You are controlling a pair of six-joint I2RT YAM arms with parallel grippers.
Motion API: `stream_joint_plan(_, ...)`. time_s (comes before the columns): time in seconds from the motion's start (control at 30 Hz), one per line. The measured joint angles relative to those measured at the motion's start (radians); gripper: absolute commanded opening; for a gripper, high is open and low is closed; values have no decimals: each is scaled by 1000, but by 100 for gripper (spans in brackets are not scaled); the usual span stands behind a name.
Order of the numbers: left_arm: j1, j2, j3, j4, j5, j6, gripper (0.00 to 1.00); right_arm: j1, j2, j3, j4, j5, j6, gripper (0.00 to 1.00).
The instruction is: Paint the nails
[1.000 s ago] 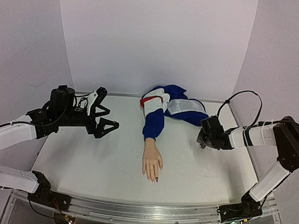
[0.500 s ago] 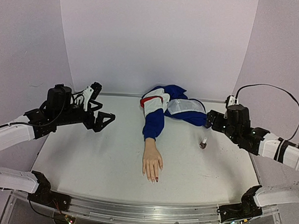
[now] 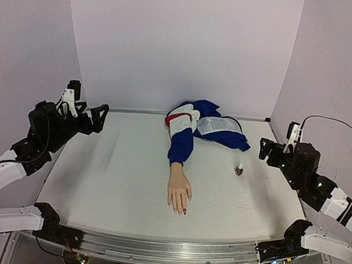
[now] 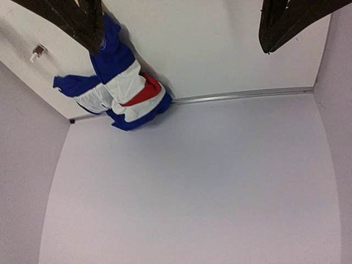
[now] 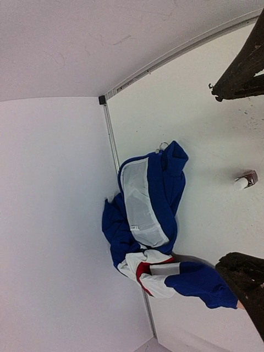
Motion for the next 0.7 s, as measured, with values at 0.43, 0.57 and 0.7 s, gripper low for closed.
stream_joint_plan(0.43, 1, -400, -366, 317, -296, 74, 99, 0, -430, -119, -16, 37, -48, 98)
stream_joint_plan(0.57, 1, -472, -386, 359, -306, 108, 100, 0, -454, -119, -44, 44, -56, 98)
stream_joint_plan(0.7, 1, -475, -395, 369, -312, 109, 99, 0, -424, -119, -68, 51, -50, 98)
